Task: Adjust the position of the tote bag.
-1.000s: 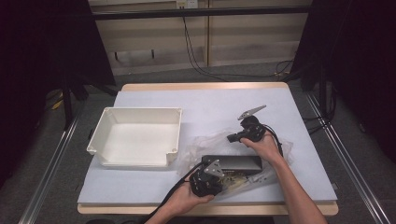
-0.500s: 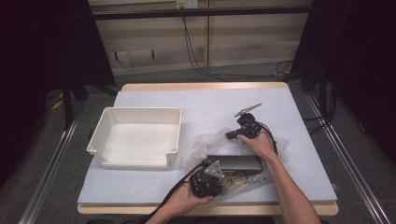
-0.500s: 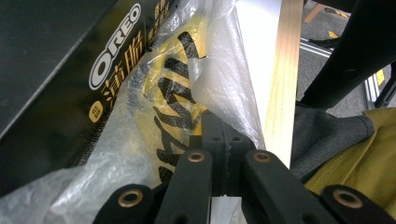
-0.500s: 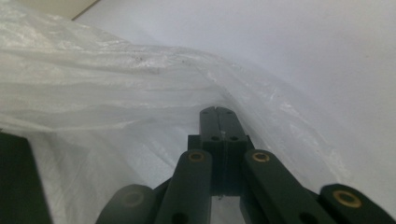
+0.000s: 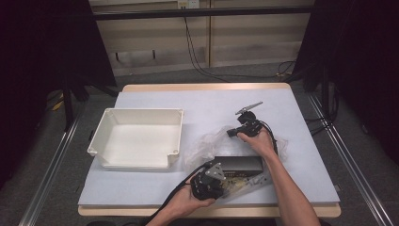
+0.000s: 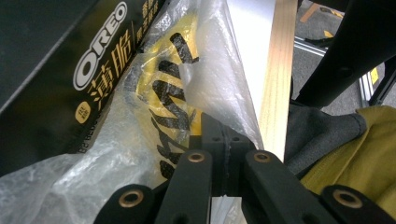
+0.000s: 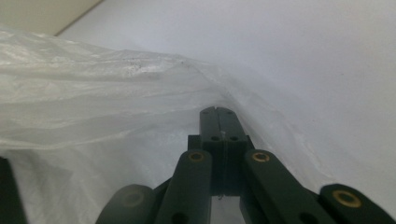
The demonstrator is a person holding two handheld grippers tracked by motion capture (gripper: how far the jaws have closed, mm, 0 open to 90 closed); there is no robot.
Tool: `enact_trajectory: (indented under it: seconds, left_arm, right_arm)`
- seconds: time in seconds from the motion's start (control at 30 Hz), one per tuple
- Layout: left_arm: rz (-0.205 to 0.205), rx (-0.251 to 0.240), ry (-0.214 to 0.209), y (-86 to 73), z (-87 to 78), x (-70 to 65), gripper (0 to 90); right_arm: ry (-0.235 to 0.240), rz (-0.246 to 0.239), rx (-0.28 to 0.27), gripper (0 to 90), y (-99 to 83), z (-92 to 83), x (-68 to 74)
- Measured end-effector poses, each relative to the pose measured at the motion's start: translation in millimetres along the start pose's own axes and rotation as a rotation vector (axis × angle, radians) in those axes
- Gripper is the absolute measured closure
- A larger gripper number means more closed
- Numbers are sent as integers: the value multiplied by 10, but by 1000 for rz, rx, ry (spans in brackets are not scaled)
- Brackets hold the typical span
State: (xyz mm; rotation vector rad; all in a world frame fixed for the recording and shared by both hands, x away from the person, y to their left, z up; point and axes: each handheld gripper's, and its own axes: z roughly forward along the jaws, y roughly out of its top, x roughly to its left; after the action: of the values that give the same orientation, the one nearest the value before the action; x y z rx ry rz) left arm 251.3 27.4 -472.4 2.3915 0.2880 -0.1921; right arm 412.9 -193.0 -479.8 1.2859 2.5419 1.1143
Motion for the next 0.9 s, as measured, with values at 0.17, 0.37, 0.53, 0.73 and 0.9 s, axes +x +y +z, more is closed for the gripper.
enact_trajectory:
  seconds: [0.17,0.37,0.53,0.73,0.9]
  left_arm:
    - [-21,-77,-20,3,-108,12,900]
    - [-40,-161,-49,0,-273,57,853]
    - [-50,-206,-32,-5,-428,102,837]
    - [-53,-253,-14,10,-601,125,817]
    - [-29,-280,9,75,-727,127,807]
  right_arm:
    - [21,-38,-50,900,0,-202,120]
    - [79,-74,-126,900,-59,-546,255]
    - [80,-120,-165,900,-153,-732,400]
    - [88,-136,-218,900,-334,-907,514]
    - [87,-152,-234,900,-492,-1038,621]
